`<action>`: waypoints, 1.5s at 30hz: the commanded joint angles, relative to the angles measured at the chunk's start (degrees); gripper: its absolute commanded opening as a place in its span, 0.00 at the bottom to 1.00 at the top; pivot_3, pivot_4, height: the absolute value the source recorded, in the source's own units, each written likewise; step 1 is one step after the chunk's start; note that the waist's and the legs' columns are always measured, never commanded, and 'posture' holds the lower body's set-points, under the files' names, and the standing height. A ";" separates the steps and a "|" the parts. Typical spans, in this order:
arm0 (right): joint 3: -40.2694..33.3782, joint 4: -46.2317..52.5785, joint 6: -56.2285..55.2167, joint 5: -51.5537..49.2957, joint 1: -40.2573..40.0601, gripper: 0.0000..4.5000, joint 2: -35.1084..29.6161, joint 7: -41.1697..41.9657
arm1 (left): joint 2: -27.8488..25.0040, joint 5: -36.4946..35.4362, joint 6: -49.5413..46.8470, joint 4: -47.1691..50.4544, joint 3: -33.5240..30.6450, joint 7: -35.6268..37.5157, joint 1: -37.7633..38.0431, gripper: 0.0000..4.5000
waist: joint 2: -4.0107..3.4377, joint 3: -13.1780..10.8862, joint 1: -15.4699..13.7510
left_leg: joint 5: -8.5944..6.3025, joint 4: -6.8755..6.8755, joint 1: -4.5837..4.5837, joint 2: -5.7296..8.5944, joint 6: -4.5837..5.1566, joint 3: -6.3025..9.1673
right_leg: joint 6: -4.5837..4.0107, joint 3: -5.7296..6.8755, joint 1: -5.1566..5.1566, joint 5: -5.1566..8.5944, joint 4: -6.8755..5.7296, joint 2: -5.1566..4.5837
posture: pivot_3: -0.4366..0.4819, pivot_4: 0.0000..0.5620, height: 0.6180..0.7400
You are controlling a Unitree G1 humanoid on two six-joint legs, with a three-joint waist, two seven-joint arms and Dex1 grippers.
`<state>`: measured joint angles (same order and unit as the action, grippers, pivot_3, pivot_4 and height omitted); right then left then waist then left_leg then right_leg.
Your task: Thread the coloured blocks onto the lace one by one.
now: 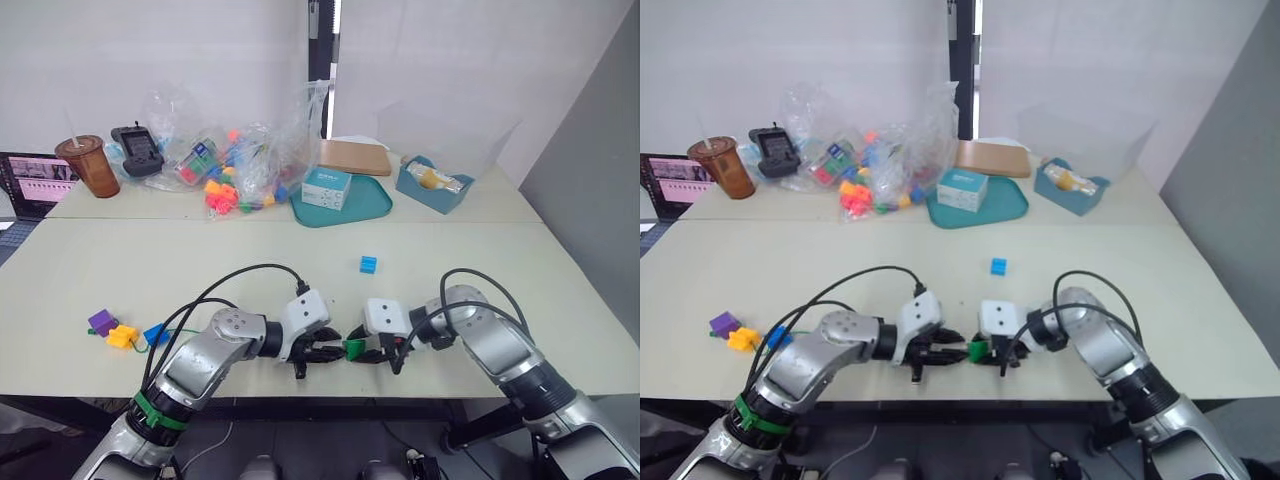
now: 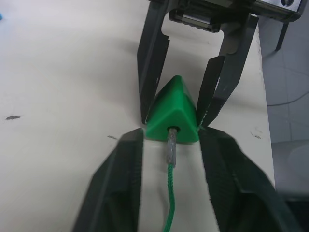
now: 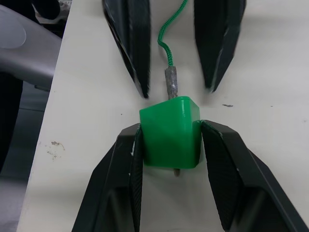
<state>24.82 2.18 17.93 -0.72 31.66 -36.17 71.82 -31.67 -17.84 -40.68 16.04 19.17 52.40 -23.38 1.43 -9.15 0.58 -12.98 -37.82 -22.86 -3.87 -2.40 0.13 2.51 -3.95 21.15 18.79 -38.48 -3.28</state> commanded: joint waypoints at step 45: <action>0.61 0.28 2.96 1.81 -2.21 0.29 -1.37 -1.54 | 6.70 4.48 7.17 -4.29 2.65 -1.29 -1.08 0.01 | 0.01 0.00 -0.34 | -0.01 0.02 -0.05 0.03 0.01 -0.01 | 0.05 0.01 -0.03 -0.03 0.14 -0.03 | 0.48 0.27 1.00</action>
<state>23.84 3.80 19.82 -0.73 30.68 -37.07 70.76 -25.79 -13.45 -33.76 10.78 21.48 51.79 -23.13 1.43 -9.15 0.24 -13.00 -37.80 -22.90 -3.83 -2.39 0.12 2.57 -3.94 21.12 18.75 -38.33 -3.31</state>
